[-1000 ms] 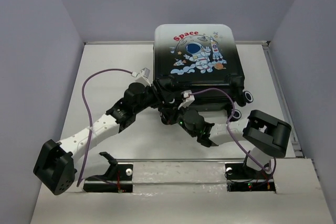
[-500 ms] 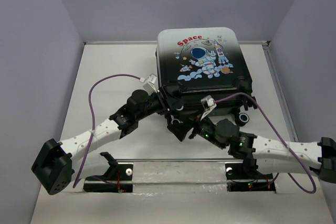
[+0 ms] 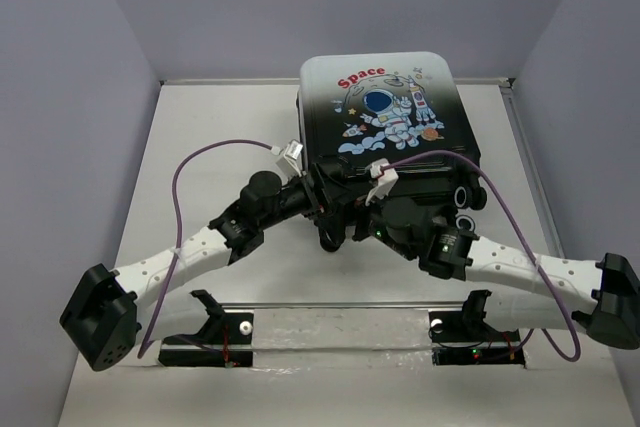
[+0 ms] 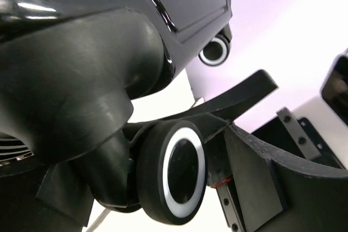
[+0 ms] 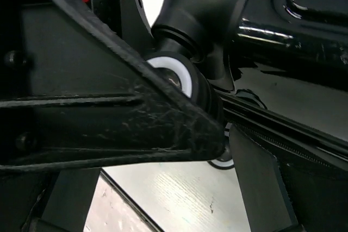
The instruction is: Pack the luggage
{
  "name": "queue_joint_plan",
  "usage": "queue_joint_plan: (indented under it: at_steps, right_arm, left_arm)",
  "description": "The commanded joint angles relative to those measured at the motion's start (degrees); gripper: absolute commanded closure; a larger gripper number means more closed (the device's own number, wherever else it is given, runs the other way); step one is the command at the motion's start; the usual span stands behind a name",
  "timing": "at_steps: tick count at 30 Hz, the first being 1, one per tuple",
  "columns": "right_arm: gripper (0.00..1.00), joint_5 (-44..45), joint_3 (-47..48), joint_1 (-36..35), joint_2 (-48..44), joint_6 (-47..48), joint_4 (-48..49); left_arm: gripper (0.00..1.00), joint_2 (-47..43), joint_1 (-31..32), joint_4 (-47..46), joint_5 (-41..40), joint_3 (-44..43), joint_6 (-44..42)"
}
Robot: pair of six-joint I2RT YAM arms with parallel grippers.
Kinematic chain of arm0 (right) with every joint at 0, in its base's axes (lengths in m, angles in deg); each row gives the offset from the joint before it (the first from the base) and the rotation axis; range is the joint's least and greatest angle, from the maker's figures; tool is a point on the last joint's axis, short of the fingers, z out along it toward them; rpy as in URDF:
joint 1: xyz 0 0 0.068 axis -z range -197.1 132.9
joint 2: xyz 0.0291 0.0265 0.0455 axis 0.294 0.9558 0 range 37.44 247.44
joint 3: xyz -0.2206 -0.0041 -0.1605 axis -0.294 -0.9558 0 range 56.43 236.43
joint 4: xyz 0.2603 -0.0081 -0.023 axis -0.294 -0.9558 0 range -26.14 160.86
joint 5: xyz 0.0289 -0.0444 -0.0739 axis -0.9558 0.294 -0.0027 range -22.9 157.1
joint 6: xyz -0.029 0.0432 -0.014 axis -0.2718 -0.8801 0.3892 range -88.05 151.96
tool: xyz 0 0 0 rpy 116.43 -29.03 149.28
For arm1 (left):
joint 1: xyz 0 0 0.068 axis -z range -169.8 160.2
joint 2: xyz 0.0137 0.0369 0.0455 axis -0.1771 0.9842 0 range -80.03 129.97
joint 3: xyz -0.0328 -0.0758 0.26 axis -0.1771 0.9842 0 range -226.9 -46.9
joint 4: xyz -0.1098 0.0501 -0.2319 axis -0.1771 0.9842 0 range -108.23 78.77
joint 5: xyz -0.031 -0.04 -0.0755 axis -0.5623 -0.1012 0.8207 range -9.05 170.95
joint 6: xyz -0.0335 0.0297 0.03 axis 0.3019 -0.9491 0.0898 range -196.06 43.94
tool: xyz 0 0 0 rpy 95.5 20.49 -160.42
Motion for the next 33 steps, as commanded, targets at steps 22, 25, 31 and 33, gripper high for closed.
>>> queue_joint_plan:
  at_steps: [22, 25, 31, 33]
  right_arm:
    - [0.27, 11.3, 9.5, 3.3, 11.4, 11.9, 17.4]
    - [0.51, 12.3, 9.1, 3.3, 12.9, 11.6, 20.1]
    - [0.93, 13.0, 5.9, 3.3, 10.9, 10.1, 23.3]
    - [0.93, 12.8, 4.5, 3.3, 9.3, 10.1, 22.6]
  left_arm:
    - [0.01, -6.5, 0.3, -8.6, -2.8, 0.7, 0.5]
    - [0.01, -7.1, 0.2, -8.3, -2.6, 0.9, 0.3]
    - [0.01, -10.6, 0.3, 1.1, -8.0, 0.5, -4.2]
    - [0.02, -13.9, 0.3, 11.0, -13.5, -0.2, -8.6]
